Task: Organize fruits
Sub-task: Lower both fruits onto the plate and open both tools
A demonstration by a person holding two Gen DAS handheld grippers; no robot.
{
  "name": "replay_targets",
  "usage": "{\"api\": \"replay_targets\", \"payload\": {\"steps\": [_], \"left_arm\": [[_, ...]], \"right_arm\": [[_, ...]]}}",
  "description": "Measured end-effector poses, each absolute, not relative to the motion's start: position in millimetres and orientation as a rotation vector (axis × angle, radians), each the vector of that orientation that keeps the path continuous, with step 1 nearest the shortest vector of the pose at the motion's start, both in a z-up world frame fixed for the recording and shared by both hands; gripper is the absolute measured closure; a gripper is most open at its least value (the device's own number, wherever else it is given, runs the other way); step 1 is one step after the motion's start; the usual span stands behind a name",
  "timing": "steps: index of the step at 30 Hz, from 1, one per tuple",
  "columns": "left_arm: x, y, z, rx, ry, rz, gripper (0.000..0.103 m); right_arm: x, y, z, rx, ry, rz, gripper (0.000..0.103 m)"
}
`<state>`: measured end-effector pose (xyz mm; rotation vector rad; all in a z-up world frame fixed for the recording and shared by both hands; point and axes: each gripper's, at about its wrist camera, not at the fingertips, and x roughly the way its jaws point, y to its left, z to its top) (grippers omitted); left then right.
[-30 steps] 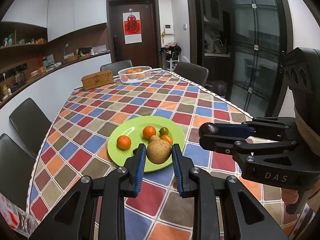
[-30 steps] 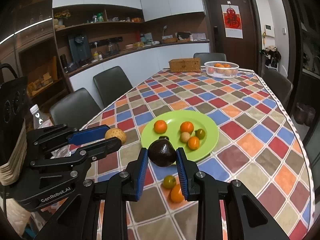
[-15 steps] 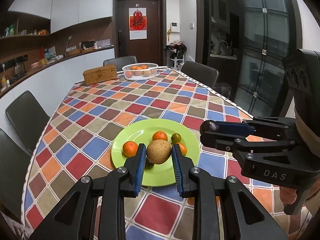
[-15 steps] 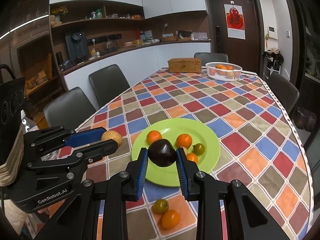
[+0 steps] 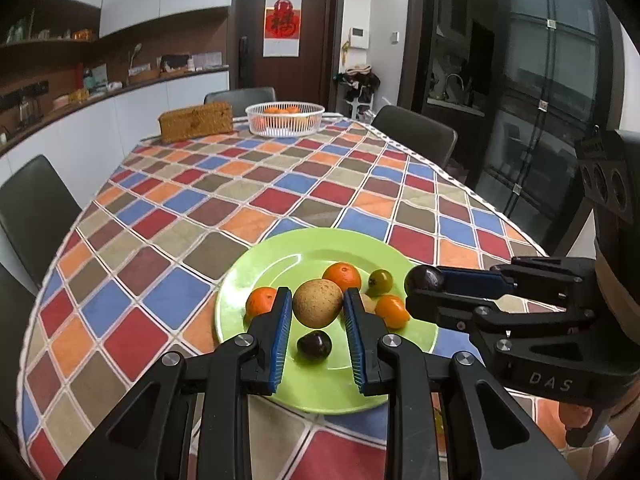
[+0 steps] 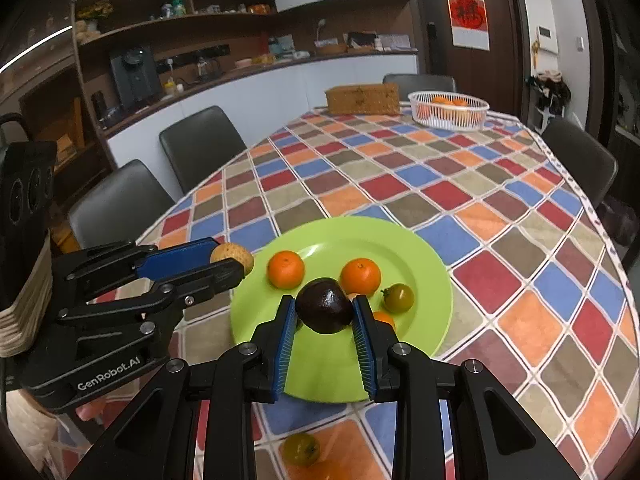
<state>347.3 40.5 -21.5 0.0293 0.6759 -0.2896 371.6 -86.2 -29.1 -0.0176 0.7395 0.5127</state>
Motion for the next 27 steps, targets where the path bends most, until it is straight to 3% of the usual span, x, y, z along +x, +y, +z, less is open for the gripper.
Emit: {"api": "replay_targets", "payload": {"steps": [11,15,27], "left_arm": [[379,38,-46,0.026,0.731,-0.283,0.076],[379,37,-46,0.040,0.717,-0.267,0.068],[329,40,-25,0.078,0.673,-0.191,0.063]], "right_arm": [[399,-89,-54,0.003,0.815,0.483,0.073],[402,-90,-57,0.006,0.816,0.470,0.073],[379,-97,-46,0.010,0.787,0.475,0.069]]}}
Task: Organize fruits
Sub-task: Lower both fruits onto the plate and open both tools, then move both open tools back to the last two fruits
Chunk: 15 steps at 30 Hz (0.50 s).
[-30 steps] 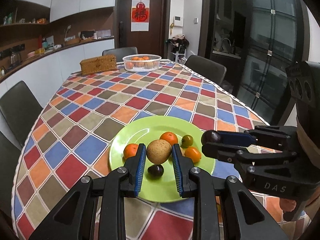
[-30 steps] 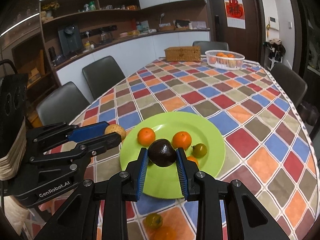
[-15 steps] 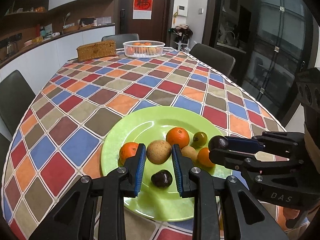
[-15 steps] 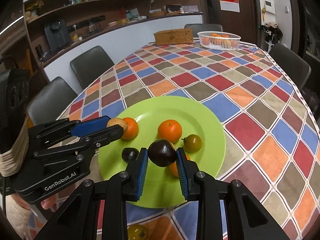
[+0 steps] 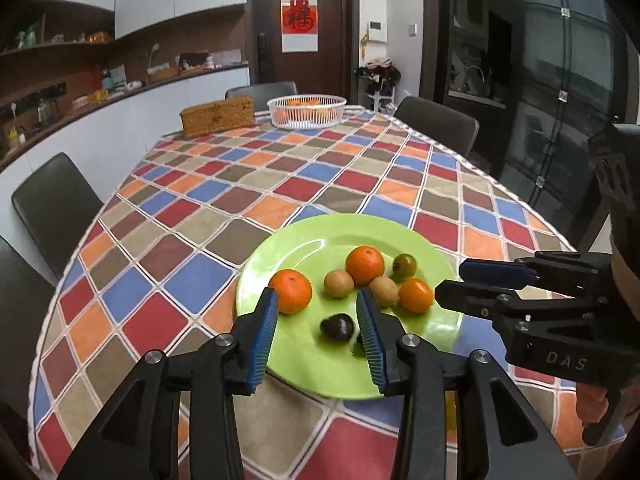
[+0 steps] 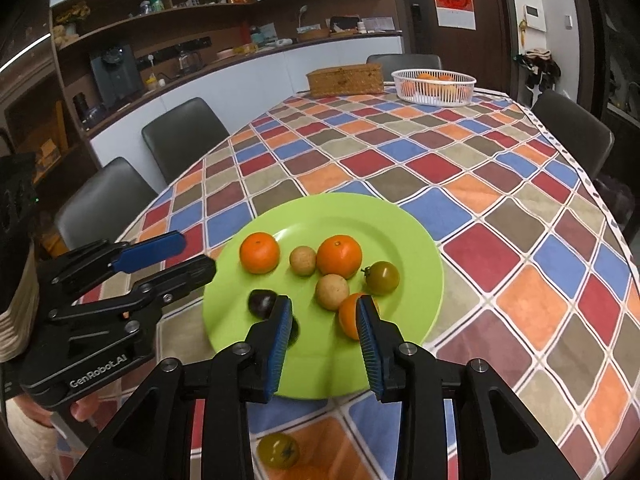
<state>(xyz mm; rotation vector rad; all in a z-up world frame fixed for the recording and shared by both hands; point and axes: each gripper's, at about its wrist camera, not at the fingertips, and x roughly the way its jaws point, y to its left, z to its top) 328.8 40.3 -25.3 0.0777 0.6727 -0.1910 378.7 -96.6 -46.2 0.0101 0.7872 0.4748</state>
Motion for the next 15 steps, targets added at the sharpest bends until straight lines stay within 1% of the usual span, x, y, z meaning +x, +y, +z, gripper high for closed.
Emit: {"api": "replay_targets", "payload": {"steps": [3,7,11,15], "left_arm": [[312,39,-14,0.085,0.643,-0.189,0.061],[288,35,0,0.098,0.601,-0.194,0.055],[268,29,11,0.115,0.566,-0.196,0.046],[250,24,14,0.135,0.553,-0.203,0.042]], "right_arm": [[365,-99,-37,0.006,0.758,0.480,0.069],[346,-101,-24,-0.005,0.722,0.488,0.069],[325,-105,-12,-0.009,0.694,0.498,0.069],[306,-111,-5,-0.012,0.677,0.488,0.069]]}}
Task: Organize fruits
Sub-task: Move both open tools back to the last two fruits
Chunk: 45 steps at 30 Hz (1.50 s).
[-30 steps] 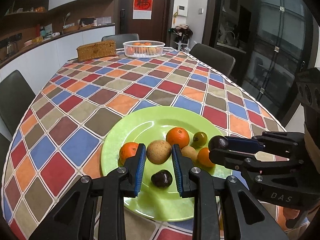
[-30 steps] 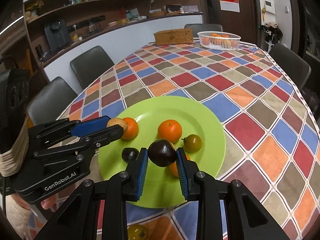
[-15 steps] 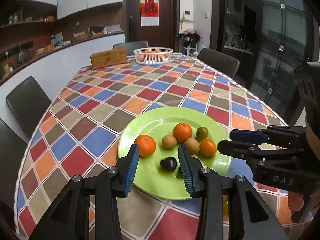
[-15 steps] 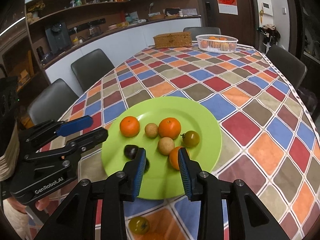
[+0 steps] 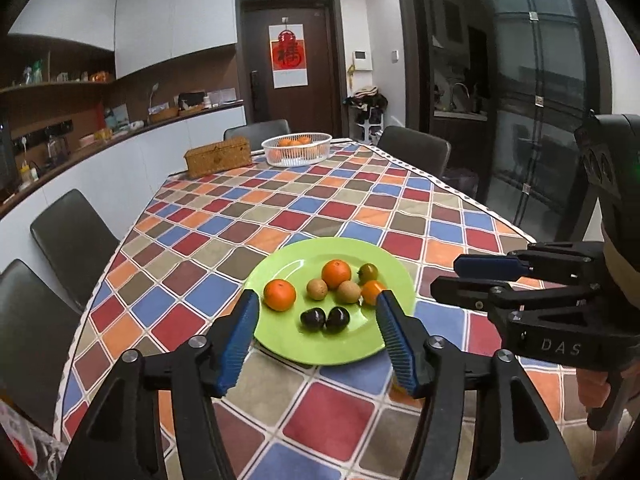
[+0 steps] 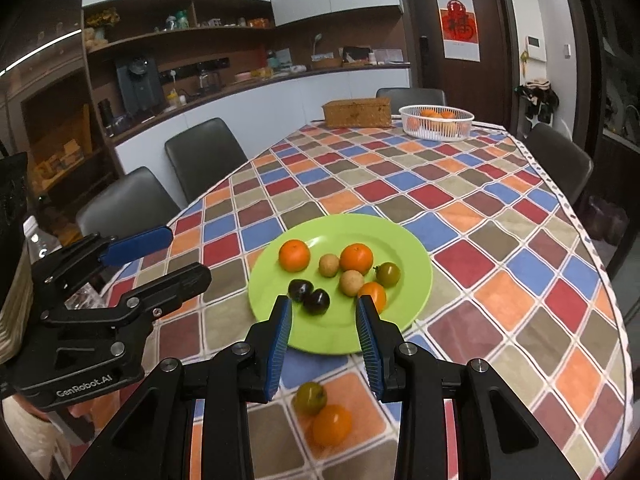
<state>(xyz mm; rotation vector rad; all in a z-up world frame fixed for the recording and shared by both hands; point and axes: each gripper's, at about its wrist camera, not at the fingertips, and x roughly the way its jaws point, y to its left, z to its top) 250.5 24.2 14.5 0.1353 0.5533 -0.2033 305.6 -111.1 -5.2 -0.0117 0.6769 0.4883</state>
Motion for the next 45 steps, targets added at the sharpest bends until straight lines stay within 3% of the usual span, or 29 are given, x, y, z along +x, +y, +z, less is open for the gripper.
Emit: {"api": "replay_targets", "payload": {"steps": [3,11,37,45], "left_arm": [[238,21,14,0.150,0.545,-0.217,0.035],[216,15,-1,0.187,0.564,-0.250,0.030],[223,15,-60,0.203,0.715,-0.280,0.030],[229,11,-66,0.181,0.747,-0.305,0.030]], "right_arm": [[294,-115,-4,-0.016,0.670,0.475,0.060],[274,-120,-17,-0.020,0.714,0.461,0.060],[288,-107,-95,-0.035,0.958,0.443,0.061],[292,-108,-102,-0.037,0.974,0.450,0.067]]}}
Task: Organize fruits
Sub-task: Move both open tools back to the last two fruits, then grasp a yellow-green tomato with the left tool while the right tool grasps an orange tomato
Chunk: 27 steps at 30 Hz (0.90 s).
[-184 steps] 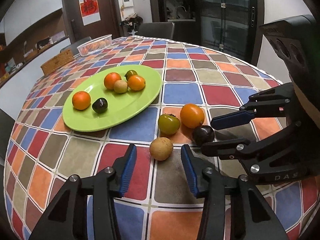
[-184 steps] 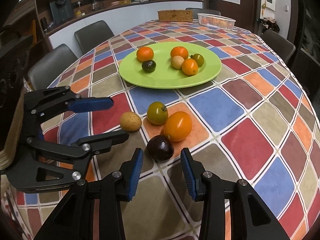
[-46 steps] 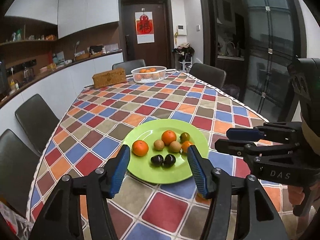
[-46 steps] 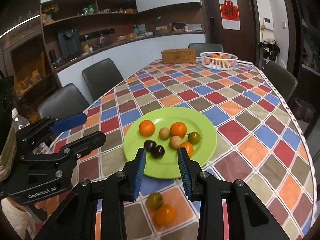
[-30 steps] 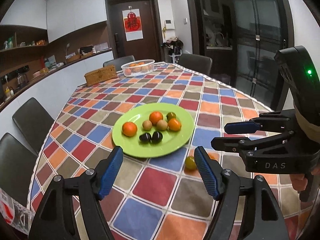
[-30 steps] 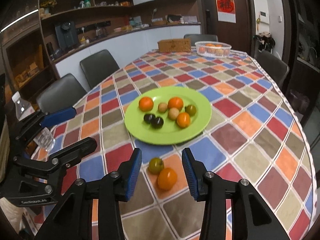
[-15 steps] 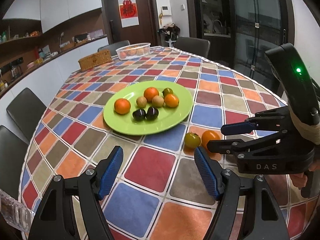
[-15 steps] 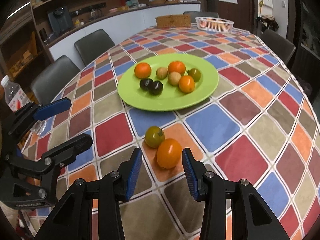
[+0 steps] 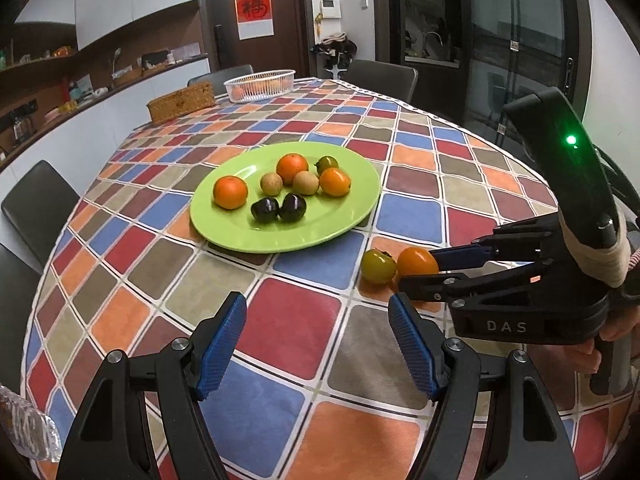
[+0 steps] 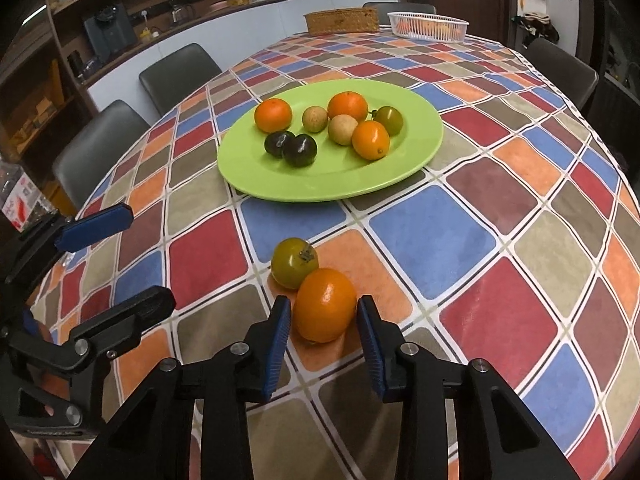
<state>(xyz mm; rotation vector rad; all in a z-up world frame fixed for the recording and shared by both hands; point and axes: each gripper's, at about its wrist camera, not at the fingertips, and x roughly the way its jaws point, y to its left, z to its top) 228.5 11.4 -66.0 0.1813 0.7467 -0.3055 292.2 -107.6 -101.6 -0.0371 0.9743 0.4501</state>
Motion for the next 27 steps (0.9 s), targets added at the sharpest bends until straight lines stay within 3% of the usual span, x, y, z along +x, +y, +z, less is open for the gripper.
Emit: {"api": "replay_targets", "payload": {"steps": [13,27], "left_arm": [[240,-11,-72,0.174,0.776,-0.341,0.032],[275,-43,-93,0.175,0.880,-0.334,0.055]], "right_arm": [[287,-127,-93,0.004,0.938,0.432,0.072],[290,-162,-87,0.061,0.906,0.386,0.072]]}}
